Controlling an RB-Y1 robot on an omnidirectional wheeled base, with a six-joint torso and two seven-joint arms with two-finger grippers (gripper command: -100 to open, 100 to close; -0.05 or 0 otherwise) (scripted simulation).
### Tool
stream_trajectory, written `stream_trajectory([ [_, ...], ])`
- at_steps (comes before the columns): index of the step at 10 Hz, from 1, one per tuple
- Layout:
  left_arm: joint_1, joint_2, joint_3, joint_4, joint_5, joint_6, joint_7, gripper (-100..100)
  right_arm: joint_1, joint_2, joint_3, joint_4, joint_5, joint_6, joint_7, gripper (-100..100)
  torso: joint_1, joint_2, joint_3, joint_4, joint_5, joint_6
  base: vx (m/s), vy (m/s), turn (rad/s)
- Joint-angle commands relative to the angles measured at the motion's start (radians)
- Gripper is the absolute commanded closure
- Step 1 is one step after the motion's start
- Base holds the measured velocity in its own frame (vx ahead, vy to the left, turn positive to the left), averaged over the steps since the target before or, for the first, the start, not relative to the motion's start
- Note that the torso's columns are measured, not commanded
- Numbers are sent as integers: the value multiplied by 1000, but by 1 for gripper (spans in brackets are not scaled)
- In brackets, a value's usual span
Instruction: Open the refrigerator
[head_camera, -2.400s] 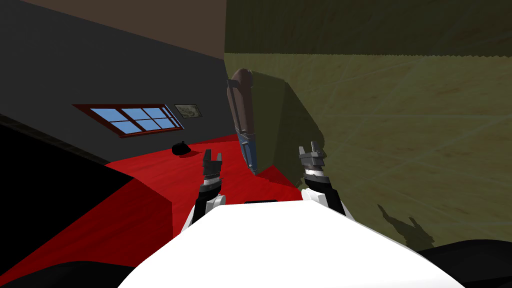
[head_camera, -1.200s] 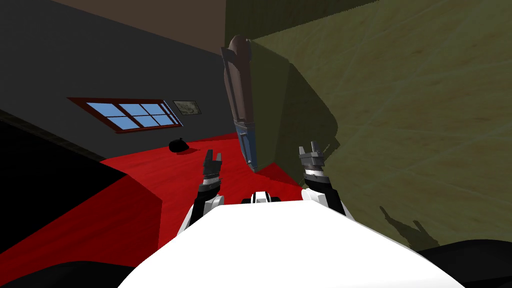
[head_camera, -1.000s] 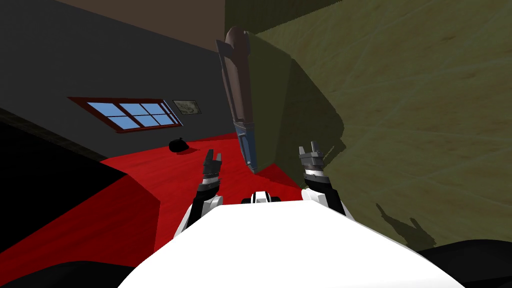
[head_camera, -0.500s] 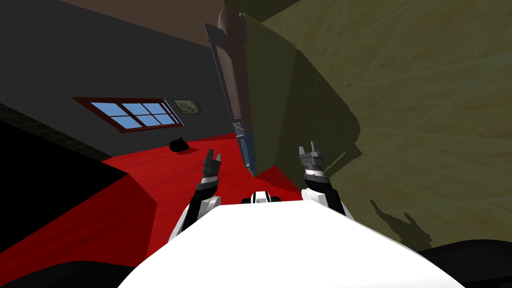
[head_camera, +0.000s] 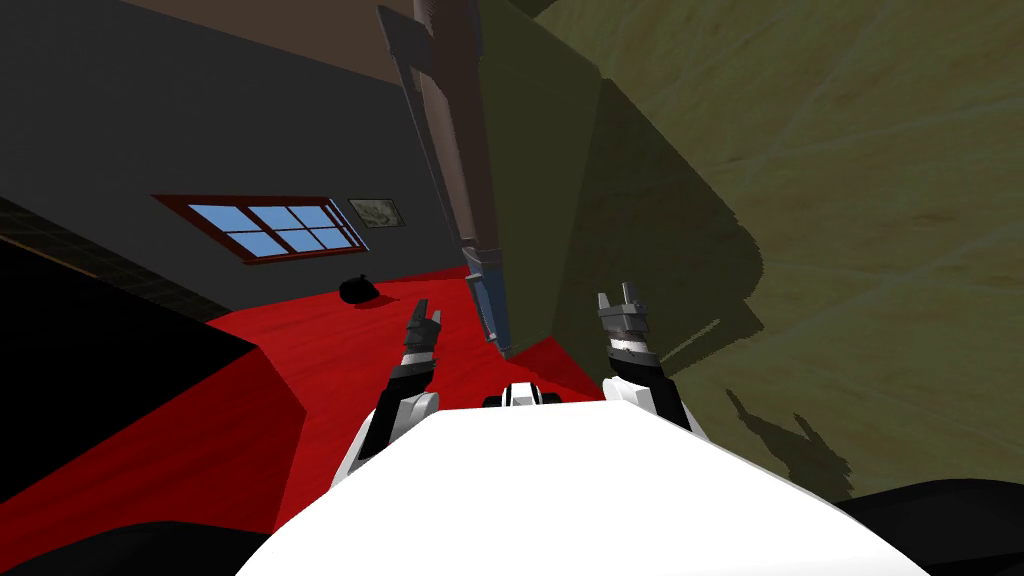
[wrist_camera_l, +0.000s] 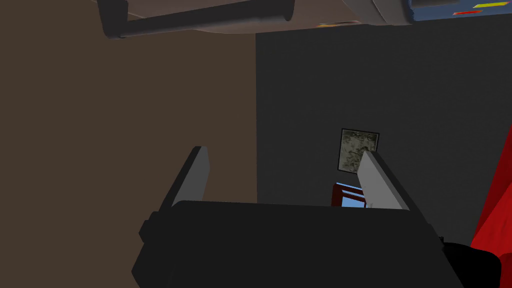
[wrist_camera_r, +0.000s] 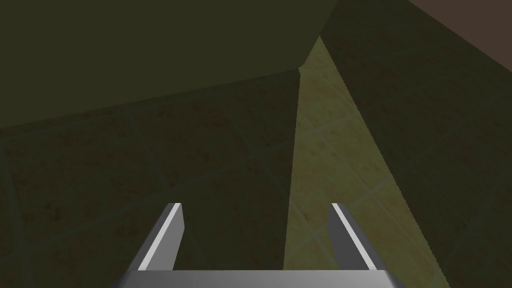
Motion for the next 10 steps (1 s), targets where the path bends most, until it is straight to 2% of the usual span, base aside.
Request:
stream_trajectory([
  [1,0,-6,10,-4,9,47,-2,-100,0,0,0,0,0,0,0,0,1,-1,0,0,0,0,139,-48,42],
  [2,1,-8,18,-8,17,80,-3,-100,0,0,0,0,0,0,0,0,0,-2,-1,0,0,0,174,-77,60],
  [10,4,0,50,-28,46,213,-6,-100,0,0,0,0,0,0,0,0,-1,-2,-1,-1,0,0,131,-76,40],
])
